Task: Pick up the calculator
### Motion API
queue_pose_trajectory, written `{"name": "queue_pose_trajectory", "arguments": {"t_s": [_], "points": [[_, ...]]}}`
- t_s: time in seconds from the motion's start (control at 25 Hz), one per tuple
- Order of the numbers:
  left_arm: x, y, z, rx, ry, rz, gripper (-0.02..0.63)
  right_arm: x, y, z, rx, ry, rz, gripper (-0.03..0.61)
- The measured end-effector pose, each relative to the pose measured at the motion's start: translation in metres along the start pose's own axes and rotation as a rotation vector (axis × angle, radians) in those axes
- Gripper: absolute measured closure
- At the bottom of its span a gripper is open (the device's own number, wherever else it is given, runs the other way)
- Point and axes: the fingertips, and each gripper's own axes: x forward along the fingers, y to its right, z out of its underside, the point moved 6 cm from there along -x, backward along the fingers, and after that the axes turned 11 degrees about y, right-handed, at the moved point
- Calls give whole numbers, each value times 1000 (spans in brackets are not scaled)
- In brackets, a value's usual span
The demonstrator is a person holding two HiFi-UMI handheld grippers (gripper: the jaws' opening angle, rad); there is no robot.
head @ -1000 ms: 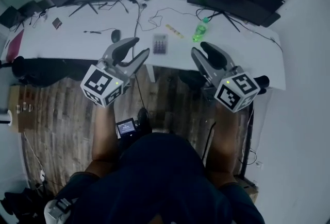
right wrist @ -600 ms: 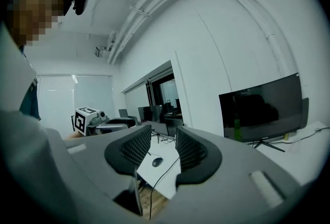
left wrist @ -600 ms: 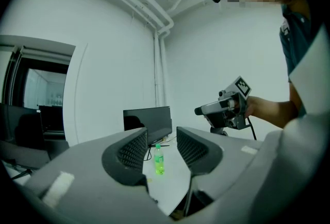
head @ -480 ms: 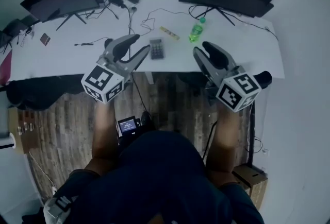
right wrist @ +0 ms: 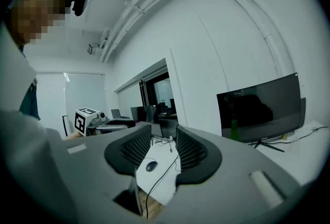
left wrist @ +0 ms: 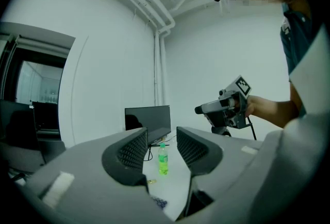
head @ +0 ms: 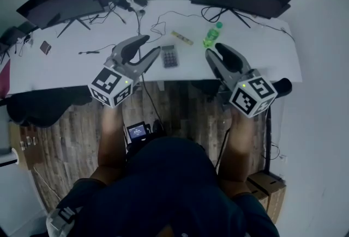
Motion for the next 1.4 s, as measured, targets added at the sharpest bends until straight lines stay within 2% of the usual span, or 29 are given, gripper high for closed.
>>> {"name": "queue_pose_trajectory", "arguments": {"t_s": [0.4, 0.68, 1.16, 1.4], "points": [[-11, -42, 8, -32, 23, 2, 439, 40, -12, 2, -21, -23, 13, 420], [-14, -61, 20, -66, 32, -22, 439, 68, -15, 7, -31, -67, -20, 420], [10, -90, 50, -79, -37, -123, 439, 133, 34, 20, 16, -104, -153, 420], [33, -98, 71, -109, -71, -149, 439, 152, 64, 29, 49, -136, -183, 420]]}}
